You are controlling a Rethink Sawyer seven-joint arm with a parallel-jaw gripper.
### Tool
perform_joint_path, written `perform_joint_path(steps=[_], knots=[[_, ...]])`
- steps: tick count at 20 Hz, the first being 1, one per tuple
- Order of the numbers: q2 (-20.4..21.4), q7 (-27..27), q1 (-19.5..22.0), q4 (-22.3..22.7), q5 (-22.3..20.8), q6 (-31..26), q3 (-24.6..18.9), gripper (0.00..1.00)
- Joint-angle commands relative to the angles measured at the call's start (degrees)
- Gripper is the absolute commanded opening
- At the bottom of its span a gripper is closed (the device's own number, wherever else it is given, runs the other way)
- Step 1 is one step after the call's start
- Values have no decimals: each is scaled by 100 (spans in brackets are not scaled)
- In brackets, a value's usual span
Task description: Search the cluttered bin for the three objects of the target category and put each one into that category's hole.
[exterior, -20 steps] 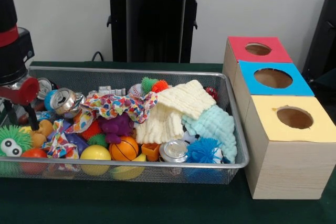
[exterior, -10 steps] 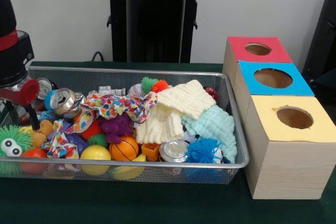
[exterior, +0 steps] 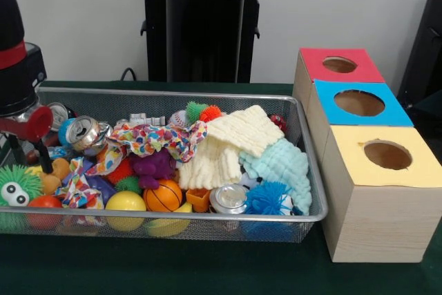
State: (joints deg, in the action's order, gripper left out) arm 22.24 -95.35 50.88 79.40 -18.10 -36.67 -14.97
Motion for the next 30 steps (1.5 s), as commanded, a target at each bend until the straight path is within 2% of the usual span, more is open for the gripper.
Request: perform_joint_path(steps=[1, 18, 21, 30], knots=[[-160, 333, -116, 122, -147, 147, -489, 100], [-220, 186, -180, 114, -163, 452, -490, 100], [-172, 140, -142, 284, -191, 605, -482, 100], [-402, 67, -85, 364, -242, 1093, -524, 100]])
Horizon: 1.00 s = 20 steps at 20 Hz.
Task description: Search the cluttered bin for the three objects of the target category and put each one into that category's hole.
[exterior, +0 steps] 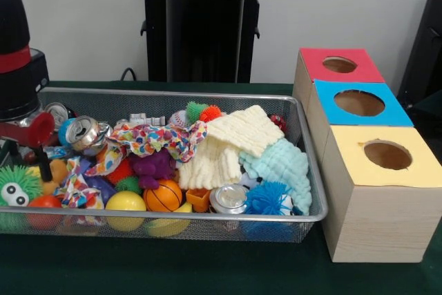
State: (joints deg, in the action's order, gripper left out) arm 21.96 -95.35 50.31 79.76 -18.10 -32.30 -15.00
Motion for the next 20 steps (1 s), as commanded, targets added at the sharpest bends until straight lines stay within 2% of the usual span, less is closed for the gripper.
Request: perform_joint_path(steps=[1, 13, 20], knots=[[-391, 52, -24, 353, -243, 712, -518, 100], [-419, -281, -94, 828, -282, 1366, -325, 100], [-212, -427, -213, 1070, -212, 1458, -188, 100]])
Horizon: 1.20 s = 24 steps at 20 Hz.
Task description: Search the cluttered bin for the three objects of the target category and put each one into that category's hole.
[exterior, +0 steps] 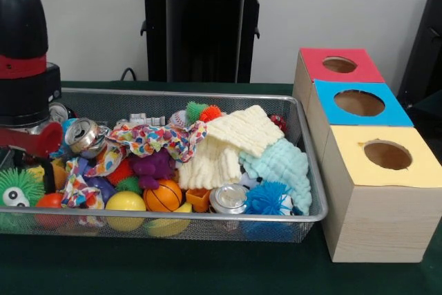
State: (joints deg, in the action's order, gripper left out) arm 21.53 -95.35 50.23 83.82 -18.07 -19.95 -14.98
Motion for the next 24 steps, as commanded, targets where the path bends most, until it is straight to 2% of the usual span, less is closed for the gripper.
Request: perform_joint_path(steps=[1, 8, 13, 24], knots=[[-144, -444, -229, 685, -194, 210, -173, 100], [79, -572, -373, 864, -73, 95, -84, 100], [71, -595, -412, 872, -38, 131, -52, 100], [-422, -658, -294, 840, -213, 915, -91, 100]])
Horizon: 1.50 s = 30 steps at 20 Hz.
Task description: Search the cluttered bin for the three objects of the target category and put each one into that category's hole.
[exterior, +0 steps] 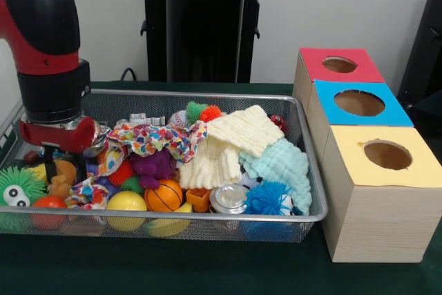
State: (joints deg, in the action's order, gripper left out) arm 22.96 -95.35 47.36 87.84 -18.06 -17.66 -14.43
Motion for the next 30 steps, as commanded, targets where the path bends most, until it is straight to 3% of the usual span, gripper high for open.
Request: perform_joint_path(steps=[1, 3, 4, 7, 18, 30], knots=[[-581, -665, 3, 458, -229, 756, -145, 100], [-612, -608, -40, 401, -286, 811, -101, 100], [-613, -559, -69, 392, -327, 938, -55, 0], [-601, -461, -7, 428, -424, 1069, -140, 0], [-86, -630, -223, 540, 11, 336, -39, 0], [1375, -847, -971, 847, 582, -1120, 363, 0]])
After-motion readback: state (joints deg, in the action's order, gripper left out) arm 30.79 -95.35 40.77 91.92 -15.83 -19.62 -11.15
